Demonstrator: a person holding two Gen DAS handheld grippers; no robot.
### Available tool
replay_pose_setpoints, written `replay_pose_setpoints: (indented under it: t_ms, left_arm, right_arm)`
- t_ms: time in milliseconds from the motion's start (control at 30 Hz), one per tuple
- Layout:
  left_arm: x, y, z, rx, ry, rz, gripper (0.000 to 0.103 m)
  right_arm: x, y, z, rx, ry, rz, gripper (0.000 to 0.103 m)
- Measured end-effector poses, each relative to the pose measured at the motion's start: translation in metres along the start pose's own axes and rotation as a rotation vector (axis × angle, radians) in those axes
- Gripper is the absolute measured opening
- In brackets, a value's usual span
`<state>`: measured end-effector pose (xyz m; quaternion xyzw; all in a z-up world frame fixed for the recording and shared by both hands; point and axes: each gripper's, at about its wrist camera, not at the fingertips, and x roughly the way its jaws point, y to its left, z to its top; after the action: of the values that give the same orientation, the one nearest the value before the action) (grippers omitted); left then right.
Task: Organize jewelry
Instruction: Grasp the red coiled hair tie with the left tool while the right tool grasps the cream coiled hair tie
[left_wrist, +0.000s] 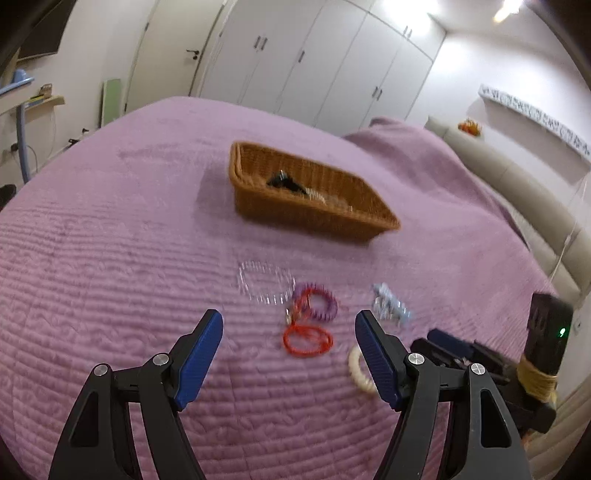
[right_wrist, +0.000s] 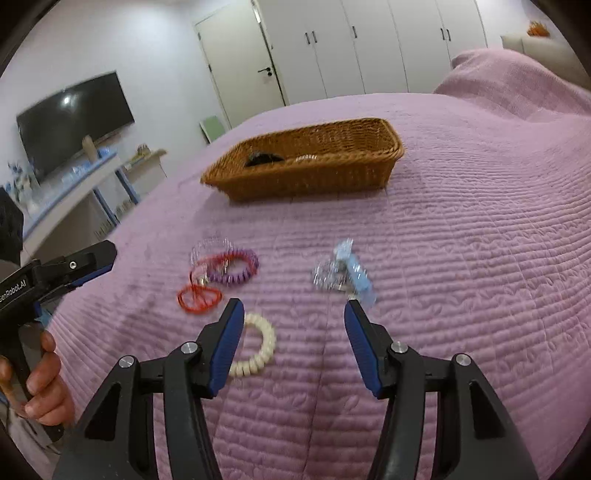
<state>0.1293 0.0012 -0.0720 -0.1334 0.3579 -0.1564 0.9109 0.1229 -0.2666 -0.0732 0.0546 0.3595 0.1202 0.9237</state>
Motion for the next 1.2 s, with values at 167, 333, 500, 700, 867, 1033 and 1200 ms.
replay_pose_setpoints:
  t_ms: [167,333,500,700,867,1033,1200]
  left_arm:
    - [0.019,0.002,-0.011,0.011,0.037,0.031,0.075]
    - [0.03,0.006,-0.011,0.0,0.063,0.026,0.066]
    - [0.04,0.007,-0.012,0.004,0.108,0.011,0.054]
    - [0.057,-0.002,-0.01,0.03,0.161,0.039,0.044]
    - [0.072,-0.01,-0.005,0.053,0.184,0.061,0.038]
    - [0.076,-0.015,-0.004,0.078,0.192,0.086,0.024]
    - [0.076,-0.014,-0.004,0.072,0.187,0.077,0.007]
  right_arm:
    - [0.01,0.008,-0.006,-0.033,0.03,-0.01,0.051]
    - [0.02,0.009,-0.011,-0.037,0.068,0.009,0.041]
    - [0.029,0.009,-0.012,-0.037,0.098,0.015,0.041]
    - [0.038,0.01,-0.011,-0.049,0.127,0.004,0.041]
    - [0.045,0.021,-0.01,-0.094,0.148,-0.044,0.041]
    - [0.054,0.029,-0.009,-0.126,0.169,-0.088,0.035]
    - [0.056,0.045,-0.011,-0.208,0.16,-0.113,0.016]
